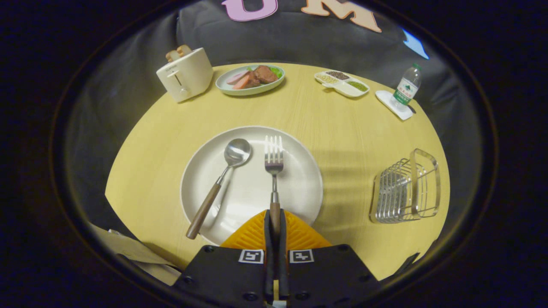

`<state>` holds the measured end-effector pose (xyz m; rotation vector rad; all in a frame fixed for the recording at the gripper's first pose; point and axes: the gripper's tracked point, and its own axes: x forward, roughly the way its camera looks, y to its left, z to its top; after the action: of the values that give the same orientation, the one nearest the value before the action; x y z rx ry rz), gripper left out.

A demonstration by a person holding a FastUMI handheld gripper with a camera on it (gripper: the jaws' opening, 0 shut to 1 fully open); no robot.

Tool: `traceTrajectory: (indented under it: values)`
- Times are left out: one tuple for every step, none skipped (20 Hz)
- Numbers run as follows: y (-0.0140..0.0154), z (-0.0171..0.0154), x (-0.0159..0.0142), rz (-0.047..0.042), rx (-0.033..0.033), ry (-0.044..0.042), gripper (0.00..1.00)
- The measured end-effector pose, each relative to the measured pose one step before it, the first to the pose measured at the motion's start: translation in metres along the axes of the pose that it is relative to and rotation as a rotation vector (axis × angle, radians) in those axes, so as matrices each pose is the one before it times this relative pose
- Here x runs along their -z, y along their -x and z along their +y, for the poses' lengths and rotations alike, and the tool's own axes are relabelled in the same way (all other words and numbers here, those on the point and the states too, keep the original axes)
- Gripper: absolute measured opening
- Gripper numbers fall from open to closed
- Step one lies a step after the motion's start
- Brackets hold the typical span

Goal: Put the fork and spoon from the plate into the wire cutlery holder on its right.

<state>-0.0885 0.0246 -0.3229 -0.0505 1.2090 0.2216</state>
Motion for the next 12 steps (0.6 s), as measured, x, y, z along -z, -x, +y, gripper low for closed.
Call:
traceTrajectory:
  values:
    - [0.00613,-0.00188,-0.00324,-0.00237,-0.00473,-0.00294,0.08]
    - [0.00499,-0.00304,-0.00289,-0.00131,-0.00271,-0.00218,0.08]
    - [0.00555,-0.00355,-0.00306,-0.00269,-0.00007,-0.00445,0.08]
    - [0.00462,-0.00290,-0.00221,-0.00120,-0.00239,-0.00659,0.08]
    - [0.00410,-0.00257,-0.00282,0.00054,-0.00291,-0.01005,0.08]
    - [0.00441,-0.00266,-0.00111,-0.00044,-0.00202,-0.00673,0.08]
    - [0.00361,-0.00316,-0.00236,0.00032,-0.00022,-0.00325,0.08]
    - [0.00422,-0.00325,0.00063,0.00446,-0.00155,-0.00411,0.08]
    - [0.00407,-0.00351,-0.00064,0.00580,-0.00548,-0.00904,0.08]
    - [0.00421,-0.00248,0.00050,0.00525,-0.00577,-0.01219,0.08]
    - [0.00467,-0.00402,-0.00093,0.00457,-0.00300,-0.01031,0.08]
    - [0.00464,-0.00553,-0.00139,-0.00056,0.00201,-0.00708,0.08]
